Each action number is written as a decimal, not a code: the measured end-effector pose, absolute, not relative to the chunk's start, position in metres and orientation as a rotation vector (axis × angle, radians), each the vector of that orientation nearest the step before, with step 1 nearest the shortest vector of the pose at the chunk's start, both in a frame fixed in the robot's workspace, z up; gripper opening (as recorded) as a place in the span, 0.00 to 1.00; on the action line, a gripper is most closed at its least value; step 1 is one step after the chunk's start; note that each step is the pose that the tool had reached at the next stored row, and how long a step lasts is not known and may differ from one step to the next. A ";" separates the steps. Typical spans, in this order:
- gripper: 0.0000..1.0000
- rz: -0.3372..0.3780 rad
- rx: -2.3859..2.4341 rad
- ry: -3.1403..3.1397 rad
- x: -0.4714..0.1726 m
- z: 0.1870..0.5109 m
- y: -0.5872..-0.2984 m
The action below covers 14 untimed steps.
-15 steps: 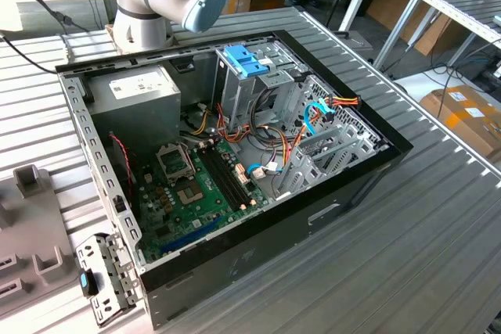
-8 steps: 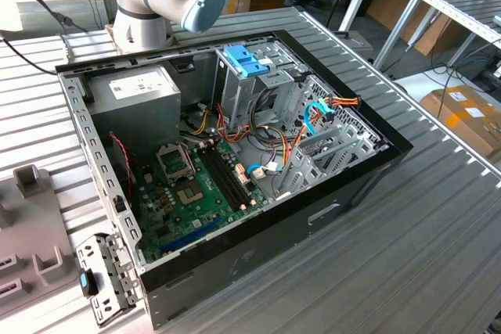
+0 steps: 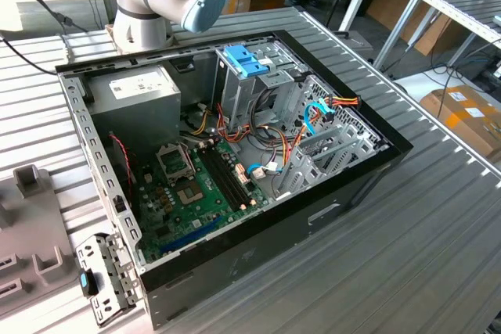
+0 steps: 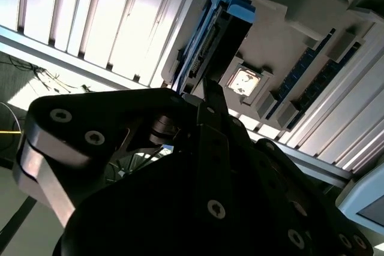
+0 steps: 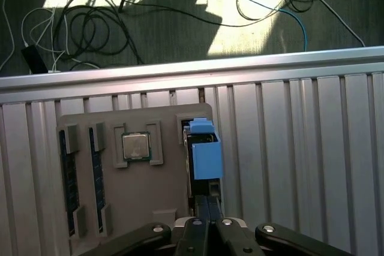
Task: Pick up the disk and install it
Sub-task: 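Pick up the disk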
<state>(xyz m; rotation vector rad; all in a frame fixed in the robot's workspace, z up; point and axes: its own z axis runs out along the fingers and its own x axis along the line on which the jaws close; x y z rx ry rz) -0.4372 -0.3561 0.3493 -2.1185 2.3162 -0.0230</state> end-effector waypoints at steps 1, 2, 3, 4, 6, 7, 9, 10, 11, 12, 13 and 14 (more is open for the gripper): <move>0.11 -0.023 -2.119 2.316 -0.437 0.349 -0.356; 0.11 -0.023 -2.118 2.316 -0.437 0.349 -0.356; 0.11 -0.023 -2.118 2.316 -0.437 0.349 -0.356; 0.11 -0.023 -2.119 2.316 -0.437 0.349 -0.356; 0.11 -0.023 -2.118 2.316 -0.437 0.349 -0.356; 0.11 -0.023 -2.118 2.316 -0.437 0.349 -0.356; 0.17 -0.023 -2.119 2.316 -0.437 0.349 -0.356; 0.29 -0.023 -2.119 2.316 -0.437 0.349 -0.356; 0.36 -0.023 -2.119 2.316 -0.437 0.349 -0.356; 0.36 -0.023 -2.119 2.316 -0.437 0.349 -0.356; 0.42 -0.023 -2.118 2.316 -0.437 0.349 -0.356; 0.42 -0.023 -2.119 2.316 -0.437 0.349 -0.356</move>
